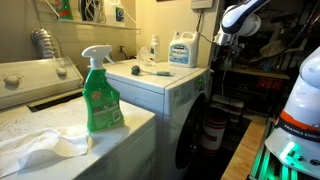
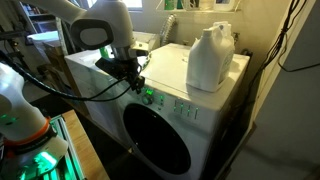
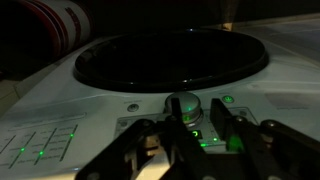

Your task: Push a button on the dishwasher

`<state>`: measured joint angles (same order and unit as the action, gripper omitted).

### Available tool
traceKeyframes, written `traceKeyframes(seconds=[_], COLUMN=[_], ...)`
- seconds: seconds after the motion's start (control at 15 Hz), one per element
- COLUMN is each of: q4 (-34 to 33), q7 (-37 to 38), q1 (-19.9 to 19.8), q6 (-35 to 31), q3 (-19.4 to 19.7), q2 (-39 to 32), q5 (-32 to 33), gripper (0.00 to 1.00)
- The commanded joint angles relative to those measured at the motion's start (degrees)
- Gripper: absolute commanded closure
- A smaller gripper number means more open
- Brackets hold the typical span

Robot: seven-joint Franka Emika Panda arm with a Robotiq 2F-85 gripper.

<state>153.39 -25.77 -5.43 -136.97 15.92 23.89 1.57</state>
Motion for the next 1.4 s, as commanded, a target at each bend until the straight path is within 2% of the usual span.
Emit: traceKeyframes(seconds=[0.0,0.2,0.47,0.73,1.33], q4=[0.90,0.36,0.12,-0.60,-2.61], q7=[-2.61,-3.40,-5.97,-8.10,-9.61], q1=[-0.07,0.27,1.31,1.49,0.86], q6=[-5.05,-7.49,-10.27,-13.49,-15.56], q3=[1.75,1.86,2.22,1.70,0.84], q2=[-3.18,-6.27,-9.70,-12.59,-16.03], q5=[-1.37,-1.92,-4.40,-6.80,-8.63], gripper=[0.92,0.97,0.91,0.92,0.94])
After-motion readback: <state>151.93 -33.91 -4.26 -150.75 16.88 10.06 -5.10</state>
